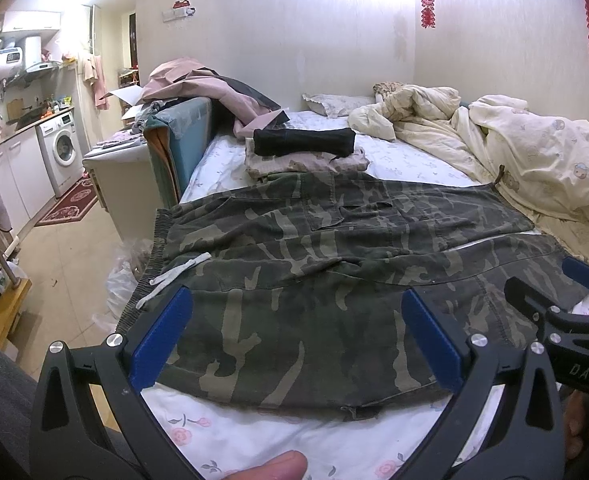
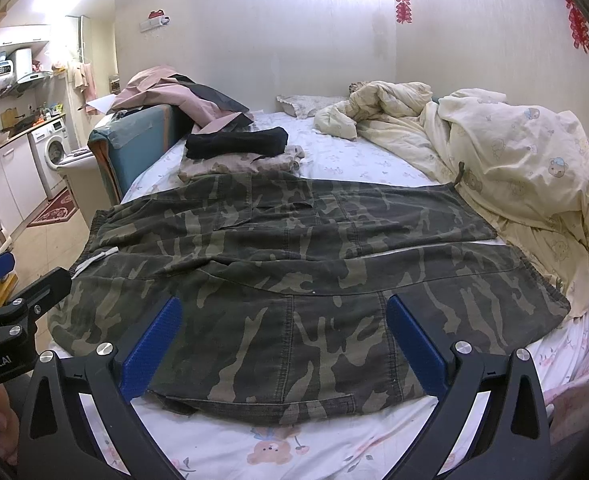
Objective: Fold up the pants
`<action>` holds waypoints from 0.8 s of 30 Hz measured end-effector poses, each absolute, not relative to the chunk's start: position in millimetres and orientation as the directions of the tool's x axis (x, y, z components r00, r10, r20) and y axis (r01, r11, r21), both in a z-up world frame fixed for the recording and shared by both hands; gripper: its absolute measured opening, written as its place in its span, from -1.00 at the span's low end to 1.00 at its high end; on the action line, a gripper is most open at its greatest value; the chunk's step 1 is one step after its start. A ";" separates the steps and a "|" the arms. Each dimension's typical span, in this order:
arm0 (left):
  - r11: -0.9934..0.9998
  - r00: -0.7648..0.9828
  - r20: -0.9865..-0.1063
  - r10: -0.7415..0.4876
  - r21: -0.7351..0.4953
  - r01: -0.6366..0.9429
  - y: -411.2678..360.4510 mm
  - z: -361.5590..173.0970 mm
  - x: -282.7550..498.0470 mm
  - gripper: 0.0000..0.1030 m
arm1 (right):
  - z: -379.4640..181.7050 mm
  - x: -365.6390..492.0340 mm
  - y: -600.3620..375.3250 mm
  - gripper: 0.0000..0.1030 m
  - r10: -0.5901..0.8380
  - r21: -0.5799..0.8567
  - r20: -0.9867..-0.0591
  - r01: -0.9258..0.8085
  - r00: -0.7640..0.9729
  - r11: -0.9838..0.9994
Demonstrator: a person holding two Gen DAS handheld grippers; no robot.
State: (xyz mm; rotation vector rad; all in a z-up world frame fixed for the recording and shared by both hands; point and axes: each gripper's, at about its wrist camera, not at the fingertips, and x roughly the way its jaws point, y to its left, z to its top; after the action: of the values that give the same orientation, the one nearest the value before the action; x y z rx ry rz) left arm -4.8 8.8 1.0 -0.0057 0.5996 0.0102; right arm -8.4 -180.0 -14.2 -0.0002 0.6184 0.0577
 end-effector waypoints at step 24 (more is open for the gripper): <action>1.000 0.824 -0.566 0.010 0.000 -0.012 8.0 1.1 -4.8 1.00 | -13.5 -8.4 -179.9 1.00 0.056 0.018 -0.581 -0.056 0.812 0.998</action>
State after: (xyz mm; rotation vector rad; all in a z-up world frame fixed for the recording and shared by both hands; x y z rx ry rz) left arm -4.8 8.0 1.1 -0.0033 0.6021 0.0115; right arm -8.4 -179.9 -13.5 -0.0003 0.6204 0.0596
